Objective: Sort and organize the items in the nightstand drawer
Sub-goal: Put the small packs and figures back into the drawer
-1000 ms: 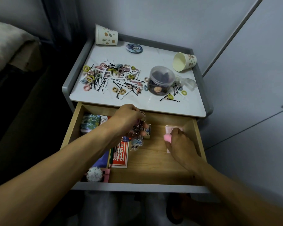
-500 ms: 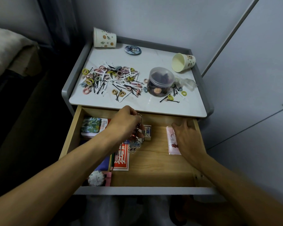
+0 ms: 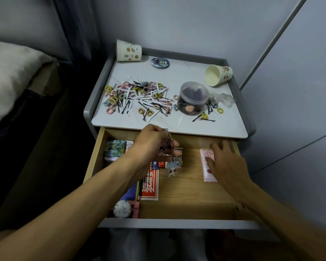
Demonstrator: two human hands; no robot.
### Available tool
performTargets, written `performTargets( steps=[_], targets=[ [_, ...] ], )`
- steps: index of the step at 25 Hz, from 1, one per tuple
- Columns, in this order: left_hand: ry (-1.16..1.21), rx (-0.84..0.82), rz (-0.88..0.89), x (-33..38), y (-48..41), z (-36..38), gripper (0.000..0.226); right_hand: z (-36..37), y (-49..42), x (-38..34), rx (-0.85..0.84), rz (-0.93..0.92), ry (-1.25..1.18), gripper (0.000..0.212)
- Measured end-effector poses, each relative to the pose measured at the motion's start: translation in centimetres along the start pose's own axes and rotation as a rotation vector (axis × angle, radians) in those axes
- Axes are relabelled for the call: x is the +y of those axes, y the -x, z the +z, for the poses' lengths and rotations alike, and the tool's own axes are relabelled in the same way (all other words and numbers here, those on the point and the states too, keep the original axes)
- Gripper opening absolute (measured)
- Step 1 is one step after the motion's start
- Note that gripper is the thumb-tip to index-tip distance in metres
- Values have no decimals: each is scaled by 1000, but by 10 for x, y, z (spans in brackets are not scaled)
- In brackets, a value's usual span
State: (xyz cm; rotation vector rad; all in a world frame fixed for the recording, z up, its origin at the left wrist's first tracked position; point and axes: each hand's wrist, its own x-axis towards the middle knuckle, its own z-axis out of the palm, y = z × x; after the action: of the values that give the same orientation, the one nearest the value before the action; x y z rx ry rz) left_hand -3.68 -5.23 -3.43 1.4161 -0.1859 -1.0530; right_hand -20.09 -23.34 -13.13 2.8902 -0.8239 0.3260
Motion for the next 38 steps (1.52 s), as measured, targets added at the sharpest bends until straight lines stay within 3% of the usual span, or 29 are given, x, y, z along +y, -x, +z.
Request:
performTargets(
  steps=[2,4,5,7,9,11,14,18,22,24,31,34,38],
  targets=[
    [28,1,8,-2,-2,1,3,-29,-1,-24,-126,76,-526,20],
    [58,12,15,-5,-6,3,7,-55,1,-56,-529,199,-1138,22],
    [73,20,17,-7,-6,4,8,-60,3,-69,-664,226,-1313,28],
    [97,23,24,-9,-7,4,9,-61,5,-84,-695,255,-1420,29],
    [94,23,49,-13,-8,3,8,-63,0,-88,-633,311,-1469,17],
    [-25,66,93,-18,-14,-5,8,-67,-6,-86,-577,377,-1530,21],
    [8,7,-32,-27,-22,-15,21,-72,-18,-80,-507,427,-1634,19],
    [294,-98,-352,-44,-24,-9,26,-69,-30,-76,-505,339,-1422,14],
    [386,-168,-366,-48,-23,-3,32,-67,-21,-76,-498,299,-1292,30],
    [383,-167,-378,-50,-21,-1,29,-60,-12,-77,-432,392,-1260,42],
    [390,-118,-424,-53,-26,-2,23,-46,-9,-75,-685,684,-1337,25],
    [358,-50,-393,-51,-25,1,22,-42,-15,-78,-687,766,-1420,21],
    [405,-34,-376,-52,-28,7,29,-38,-15,-88,-707,710,-1474,28]
  ],
)
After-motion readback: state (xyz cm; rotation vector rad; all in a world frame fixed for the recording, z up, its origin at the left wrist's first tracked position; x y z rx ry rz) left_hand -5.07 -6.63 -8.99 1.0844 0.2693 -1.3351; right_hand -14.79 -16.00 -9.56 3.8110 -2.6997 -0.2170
